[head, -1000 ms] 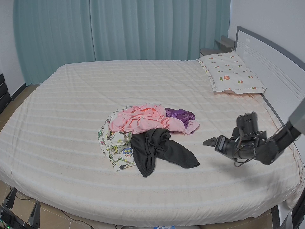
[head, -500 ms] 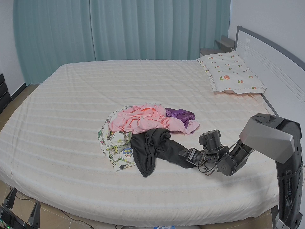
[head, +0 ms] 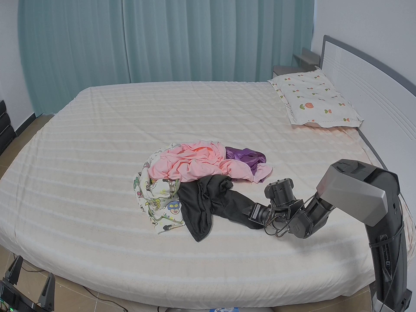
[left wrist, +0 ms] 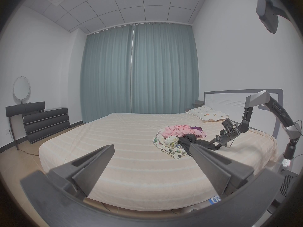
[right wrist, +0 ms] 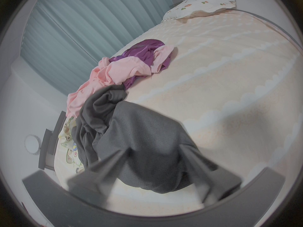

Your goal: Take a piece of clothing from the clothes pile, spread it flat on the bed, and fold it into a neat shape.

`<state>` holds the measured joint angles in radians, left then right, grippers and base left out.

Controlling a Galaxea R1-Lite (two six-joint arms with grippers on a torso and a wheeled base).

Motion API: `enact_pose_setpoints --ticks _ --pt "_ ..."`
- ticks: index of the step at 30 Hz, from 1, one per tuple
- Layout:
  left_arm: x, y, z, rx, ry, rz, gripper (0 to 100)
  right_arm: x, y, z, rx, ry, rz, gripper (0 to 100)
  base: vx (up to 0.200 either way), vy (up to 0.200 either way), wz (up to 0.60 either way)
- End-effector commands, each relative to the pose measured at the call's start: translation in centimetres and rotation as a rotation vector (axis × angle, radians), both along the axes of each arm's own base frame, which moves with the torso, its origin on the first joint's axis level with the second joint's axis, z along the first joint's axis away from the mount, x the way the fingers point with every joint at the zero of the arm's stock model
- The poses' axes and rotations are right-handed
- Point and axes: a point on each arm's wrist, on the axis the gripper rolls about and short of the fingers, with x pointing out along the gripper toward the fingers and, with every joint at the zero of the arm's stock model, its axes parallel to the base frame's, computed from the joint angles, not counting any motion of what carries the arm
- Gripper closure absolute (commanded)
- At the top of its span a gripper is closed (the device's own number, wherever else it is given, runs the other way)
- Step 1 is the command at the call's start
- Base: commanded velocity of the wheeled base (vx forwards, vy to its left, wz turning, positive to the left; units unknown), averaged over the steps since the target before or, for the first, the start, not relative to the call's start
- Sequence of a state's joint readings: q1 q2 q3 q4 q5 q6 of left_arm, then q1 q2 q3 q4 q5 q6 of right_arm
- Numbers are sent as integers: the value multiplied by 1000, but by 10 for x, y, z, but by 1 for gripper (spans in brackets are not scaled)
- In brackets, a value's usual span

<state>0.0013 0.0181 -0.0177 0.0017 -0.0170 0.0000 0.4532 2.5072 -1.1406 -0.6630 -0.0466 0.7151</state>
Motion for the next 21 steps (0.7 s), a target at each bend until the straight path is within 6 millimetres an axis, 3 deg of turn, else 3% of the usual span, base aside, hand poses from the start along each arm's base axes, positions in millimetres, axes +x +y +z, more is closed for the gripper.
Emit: enact_pose_setpoints --ticks 1,7,13,17,19,21 --pt "0 0 -4 0 4 0 0 -4 0 1 -6 -2 14 100 0 0 0" --pt "1 0 -4 0 6 -3 0 -14 -6 14 33 16 23 100 0 0 0" --pt "1 0 -4 12 7 3 0 -42 -16 52 219 -44 11 100 0 0 0" --pt "0 0 -4 28 -7 4 0 -62 -26 65 340 -59 26 100 0 0 0" --pt "-3 0 11 2 -67 -12 0 -69 -28 65 378 -59 42 100 0 0 0" --pt "-16 0 66 -91 -231 -69 0 -75 -29 61 396 -57 62 100 0 0 0"
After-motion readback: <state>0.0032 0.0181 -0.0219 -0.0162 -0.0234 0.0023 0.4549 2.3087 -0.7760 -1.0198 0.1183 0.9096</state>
